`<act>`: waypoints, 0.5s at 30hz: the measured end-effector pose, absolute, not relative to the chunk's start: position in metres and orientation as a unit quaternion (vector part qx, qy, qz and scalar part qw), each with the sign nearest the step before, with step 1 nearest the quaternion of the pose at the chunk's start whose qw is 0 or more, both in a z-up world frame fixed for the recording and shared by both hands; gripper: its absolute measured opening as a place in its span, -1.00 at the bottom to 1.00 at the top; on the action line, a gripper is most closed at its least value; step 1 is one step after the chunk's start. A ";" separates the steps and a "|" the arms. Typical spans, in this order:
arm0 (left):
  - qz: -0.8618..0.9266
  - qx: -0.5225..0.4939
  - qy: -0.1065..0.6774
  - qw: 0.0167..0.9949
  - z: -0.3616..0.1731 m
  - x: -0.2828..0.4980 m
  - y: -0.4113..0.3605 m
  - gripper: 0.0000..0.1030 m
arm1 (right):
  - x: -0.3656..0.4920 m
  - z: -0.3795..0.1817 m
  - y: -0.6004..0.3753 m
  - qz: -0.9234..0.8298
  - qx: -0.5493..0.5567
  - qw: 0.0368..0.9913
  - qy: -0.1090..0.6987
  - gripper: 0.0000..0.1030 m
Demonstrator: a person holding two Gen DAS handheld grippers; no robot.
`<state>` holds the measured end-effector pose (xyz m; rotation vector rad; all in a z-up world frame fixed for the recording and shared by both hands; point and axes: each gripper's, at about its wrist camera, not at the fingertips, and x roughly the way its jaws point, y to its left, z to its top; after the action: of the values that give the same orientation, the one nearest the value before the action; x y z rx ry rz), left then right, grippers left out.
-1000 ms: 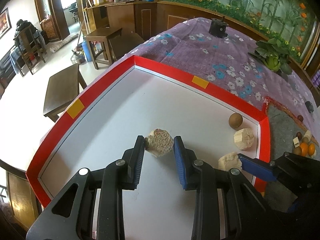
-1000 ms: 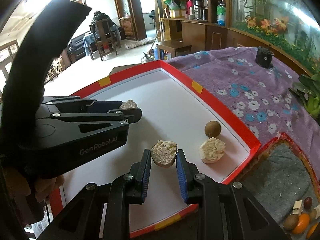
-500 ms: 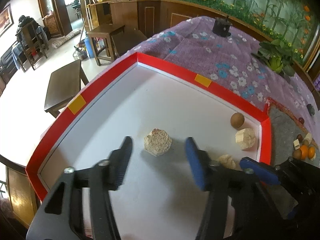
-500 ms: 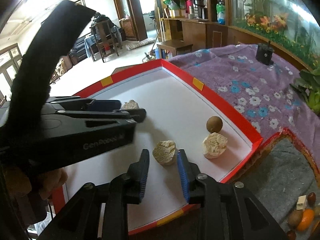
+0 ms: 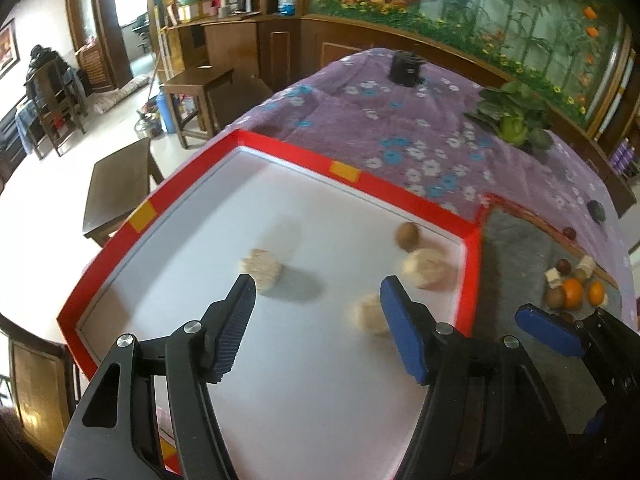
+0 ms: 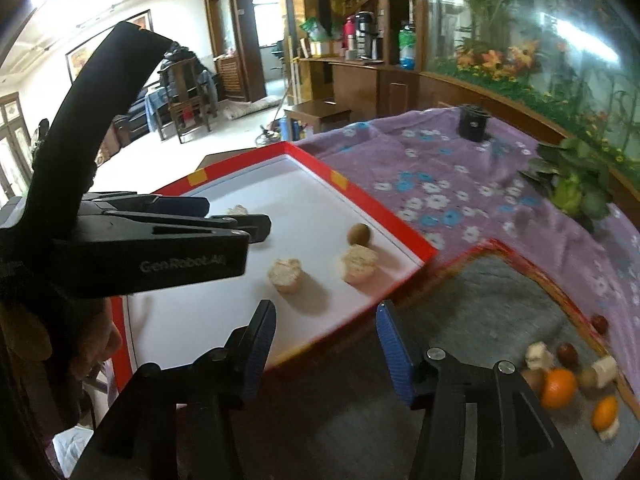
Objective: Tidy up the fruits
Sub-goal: 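Move both open tools back over the felt mat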
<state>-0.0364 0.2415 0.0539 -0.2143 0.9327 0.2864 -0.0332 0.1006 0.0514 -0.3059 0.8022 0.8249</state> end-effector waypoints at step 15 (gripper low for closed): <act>0.027 -0.054 0.465 0.883 0.055 -0.023 0.135 0.27 | -0.034 0.042 -0.045 0.281 -0.084 0.868 0.401 0.21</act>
<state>-0.0234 0.1349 0.0554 -0.1117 0.9681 0.0569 -0.0338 -0.0450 0.0417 -0.1754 0.8401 0.5883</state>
